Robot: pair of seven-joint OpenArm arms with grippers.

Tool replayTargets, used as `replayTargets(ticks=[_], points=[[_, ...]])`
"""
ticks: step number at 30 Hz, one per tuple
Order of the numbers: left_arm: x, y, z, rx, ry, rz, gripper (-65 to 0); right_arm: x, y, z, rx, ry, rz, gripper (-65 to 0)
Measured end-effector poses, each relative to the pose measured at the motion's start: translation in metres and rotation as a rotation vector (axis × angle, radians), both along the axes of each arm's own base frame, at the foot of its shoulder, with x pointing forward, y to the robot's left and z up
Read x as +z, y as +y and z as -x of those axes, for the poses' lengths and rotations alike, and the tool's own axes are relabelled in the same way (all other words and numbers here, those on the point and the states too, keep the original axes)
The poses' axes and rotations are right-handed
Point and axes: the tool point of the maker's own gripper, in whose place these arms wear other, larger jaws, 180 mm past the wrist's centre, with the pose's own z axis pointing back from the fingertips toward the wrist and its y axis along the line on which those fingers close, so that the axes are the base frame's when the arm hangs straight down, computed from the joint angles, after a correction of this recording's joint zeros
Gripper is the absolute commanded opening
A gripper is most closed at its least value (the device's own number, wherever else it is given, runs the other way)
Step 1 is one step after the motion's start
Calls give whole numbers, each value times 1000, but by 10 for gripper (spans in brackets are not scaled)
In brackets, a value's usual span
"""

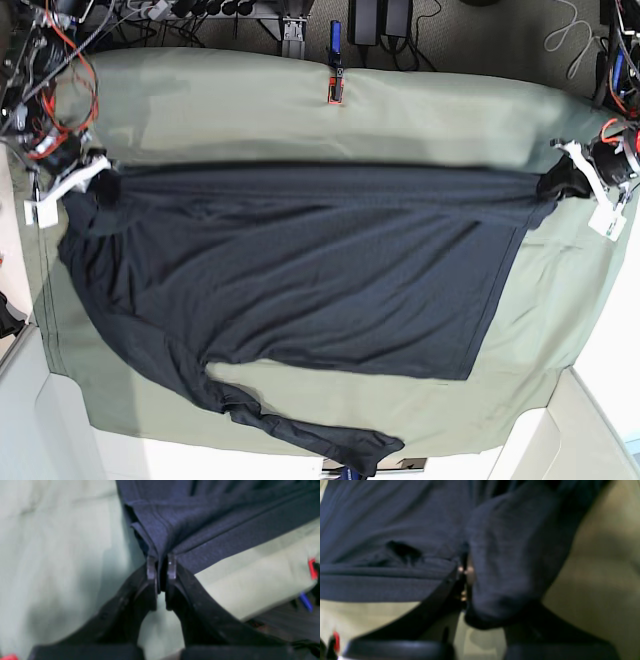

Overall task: Fold the T-shirt properly
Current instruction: 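Pull the shoulders back toward the robot, flattening the shirt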

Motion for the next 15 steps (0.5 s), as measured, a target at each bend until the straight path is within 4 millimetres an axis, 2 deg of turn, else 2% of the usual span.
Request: replayTargets(ticks=[4,8,11,15], points=[[3,1,25,-7,21,-26,-650,-1,2,29,20,24,37,-650],[-8,-6,50,-32,81,-32,-650,-4,1,56,29,56,65,-650],[-16,-12,56,-18,93,-21,-650,-7,-4,69,21,79,80,-650],[-22,-16,54,6,53,-20,-650,-8,-11,72,9,87,103,-650]])
